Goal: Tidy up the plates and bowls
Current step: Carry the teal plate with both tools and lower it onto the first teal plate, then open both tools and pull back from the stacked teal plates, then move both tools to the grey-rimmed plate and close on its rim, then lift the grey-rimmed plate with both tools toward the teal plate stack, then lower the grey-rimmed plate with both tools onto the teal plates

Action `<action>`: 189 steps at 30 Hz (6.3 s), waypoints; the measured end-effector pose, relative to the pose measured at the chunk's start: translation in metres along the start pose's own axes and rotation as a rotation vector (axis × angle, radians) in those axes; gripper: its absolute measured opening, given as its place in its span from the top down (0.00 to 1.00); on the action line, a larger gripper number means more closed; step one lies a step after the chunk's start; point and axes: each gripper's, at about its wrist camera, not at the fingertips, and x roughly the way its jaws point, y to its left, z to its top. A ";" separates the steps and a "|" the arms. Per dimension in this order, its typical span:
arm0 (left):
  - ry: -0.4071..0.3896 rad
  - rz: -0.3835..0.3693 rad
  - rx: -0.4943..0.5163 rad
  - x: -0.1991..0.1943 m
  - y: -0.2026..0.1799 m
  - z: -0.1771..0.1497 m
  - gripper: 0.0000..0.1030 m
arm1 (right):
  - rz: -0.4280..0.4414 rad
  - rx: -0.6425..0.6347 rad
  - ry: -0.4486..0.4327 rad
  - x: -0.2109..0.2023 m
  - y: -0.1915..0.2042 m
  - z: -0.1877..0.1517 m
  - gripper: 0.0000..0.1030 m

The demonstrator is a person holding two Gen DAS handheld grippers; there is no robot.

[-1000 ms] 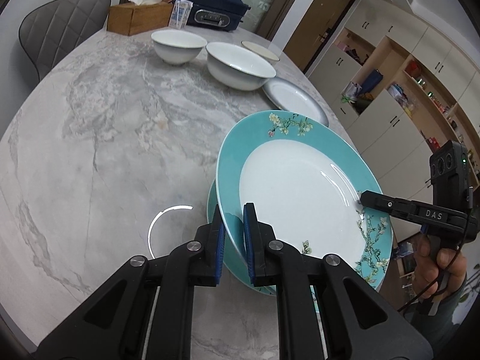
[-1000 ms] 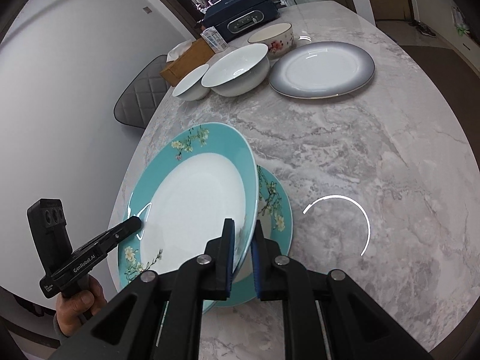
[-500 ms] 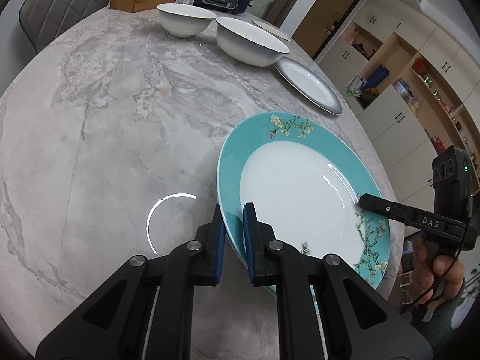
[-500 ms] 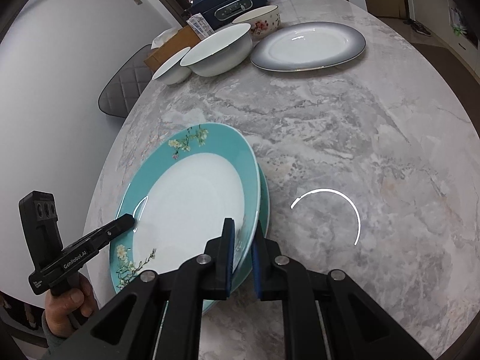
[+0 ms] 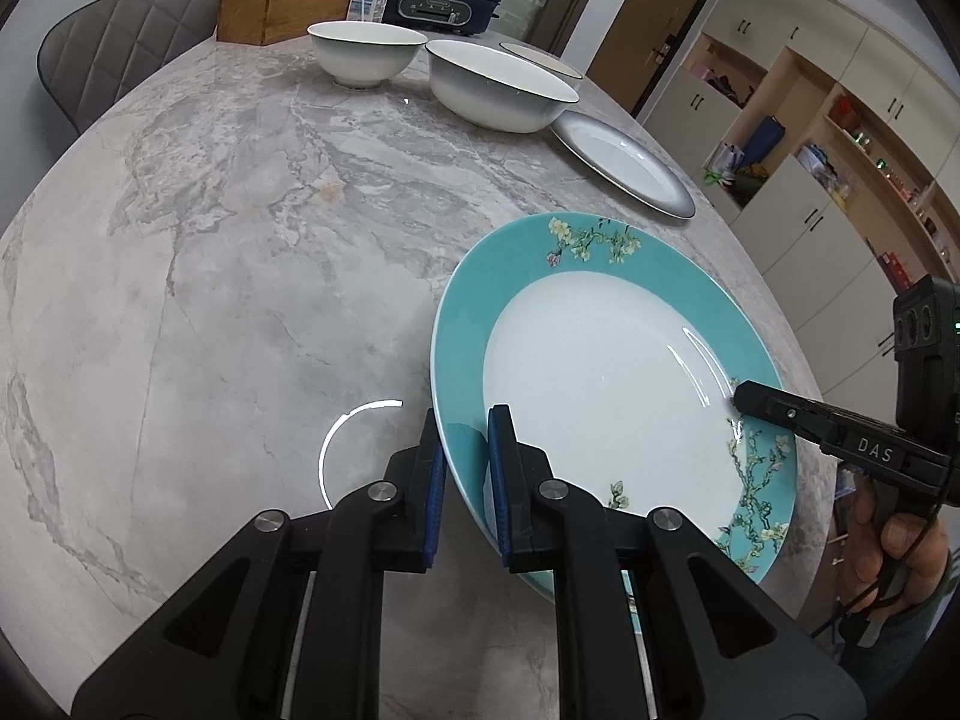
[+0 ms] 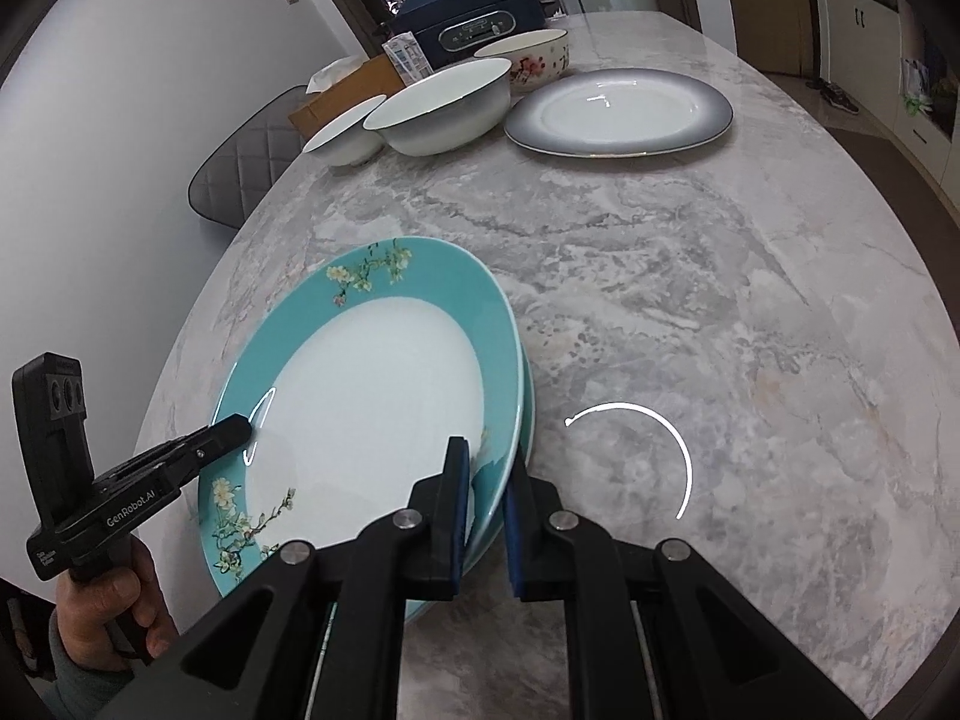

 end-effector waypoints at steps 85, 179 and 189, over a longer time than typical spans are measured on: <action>0.257 -0.016 -0.041 0.200 -0.099 0.244 0.03 | 0.333 0.408 0.022 0.072 -0.248 0.244 0.05; 0.163 -0.106 -0.017 0.159 -0.117 0.220 0.81 | 0.108 0.166 0.027 0.000 -0.174 0.205 0.83; 0.128 -0.114 -0.013 0.120 -0.102 0.199 0.81 | 0.138 0.135 0.000 -0.027 -0.143 0.177 0.83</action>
